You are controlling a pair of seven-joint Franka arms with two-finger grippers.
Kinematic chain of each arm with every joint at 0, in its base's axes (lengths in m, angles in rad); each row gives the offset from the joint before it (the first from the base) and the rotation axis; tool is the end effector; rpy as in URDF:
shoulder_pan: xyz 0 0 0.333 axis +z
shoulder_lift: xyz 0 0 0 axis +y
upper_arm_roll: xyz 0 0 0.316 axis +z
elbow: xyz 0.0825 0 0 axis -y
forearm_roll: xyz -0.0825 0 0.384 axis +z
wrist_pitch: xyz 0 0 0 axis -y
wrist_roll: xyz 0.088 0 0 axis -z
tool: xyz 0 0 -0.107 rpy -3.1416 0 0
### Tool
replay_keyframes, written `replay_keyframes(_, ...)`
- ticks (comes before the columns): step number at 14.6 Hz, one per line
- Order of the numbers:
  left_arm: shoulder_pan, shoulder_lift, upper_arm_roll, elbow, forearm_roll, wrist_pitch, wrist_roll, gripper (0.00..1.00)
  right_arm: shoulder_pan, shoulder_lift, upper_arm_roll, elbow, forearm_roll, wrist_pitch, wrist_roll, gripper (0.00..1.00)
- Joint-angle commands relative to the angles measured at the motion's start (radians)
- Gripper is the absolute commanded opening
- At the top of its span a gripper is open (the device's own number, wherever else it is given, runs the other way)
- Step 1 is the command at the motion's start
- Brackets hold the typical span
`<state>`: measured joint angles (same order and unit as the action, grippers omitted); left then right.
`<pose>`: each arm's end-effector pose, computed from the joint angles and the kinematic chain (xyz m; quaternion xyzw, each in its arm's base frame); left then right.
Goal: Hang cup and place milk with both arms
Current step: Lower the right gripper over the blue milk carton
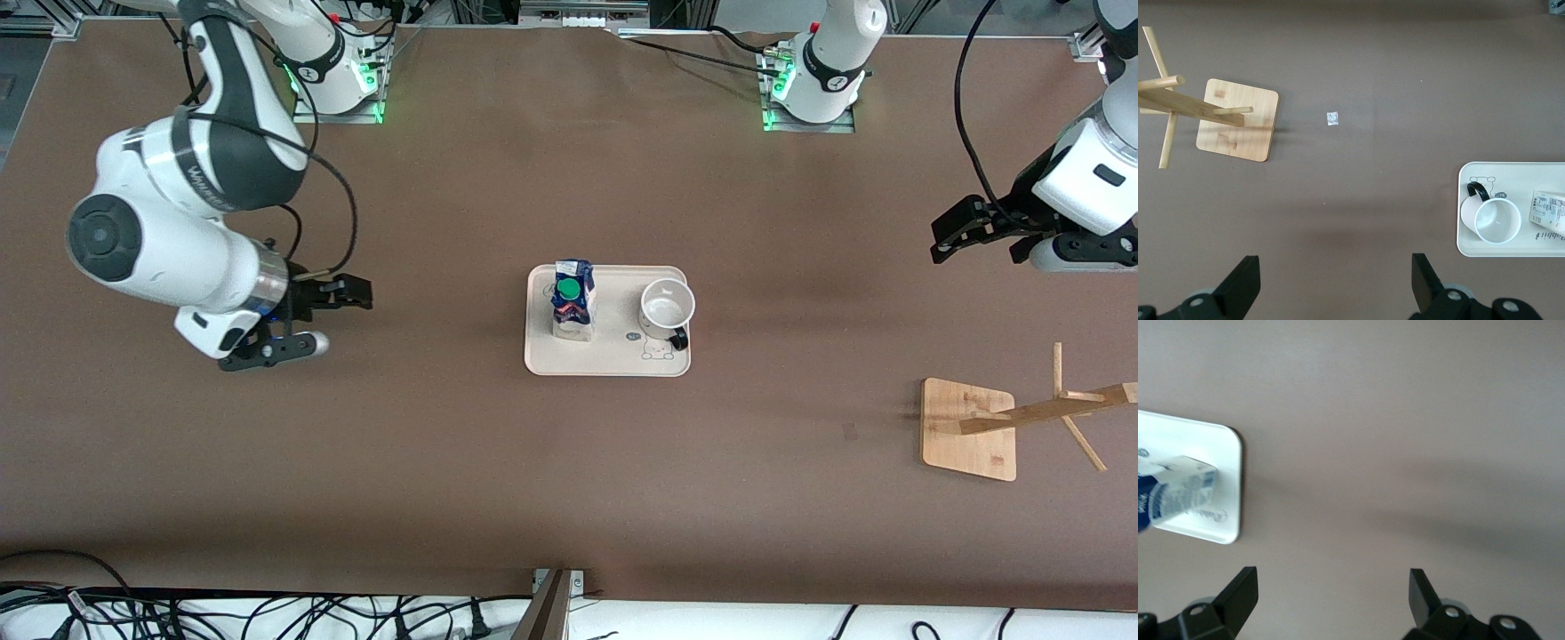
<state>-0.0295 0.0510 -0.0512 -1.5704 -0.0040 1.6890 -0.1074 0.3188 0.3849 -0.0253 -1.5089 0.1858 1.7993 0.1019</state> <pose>0.5793 -0.0465 0.6066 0.9993 0.0136 0.0334 0.0065 0.6299 0.2089 0.4377 -0.9928 -0.0707 0.0626 0.0736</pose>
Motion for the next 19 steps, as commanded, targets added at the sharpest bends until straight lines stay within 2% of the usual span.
replay_keyframes(1,-0.001,0.01,0.001,0.023,-0.014,-0.003,0.005,1.0,0.063,0.018,-0.007,0.009,-0.003,0.023,0.093,1.0)
replay_keyframes(7,-0.001,0.01,0.001,0.023,-0.014,0.0,0.005,1.0,0.153,0.035,-0.007,0.009,-0.003,0.067,0.264,1.0)
replay_keyframes(16,-0.001,0.01,0.001,0.023,-0.014,0.0,0.005,1.0,0.324,0.078,-0.007,0.009,0.001,0.186,0.783,1.0)
replay_keyframes(19,-0.001,0.01,0.001,0.023,-0.014,0.0,0.005,1.0,0.362,0.086,-0.007,0.009,0.001,0.232,0.866,1.0)
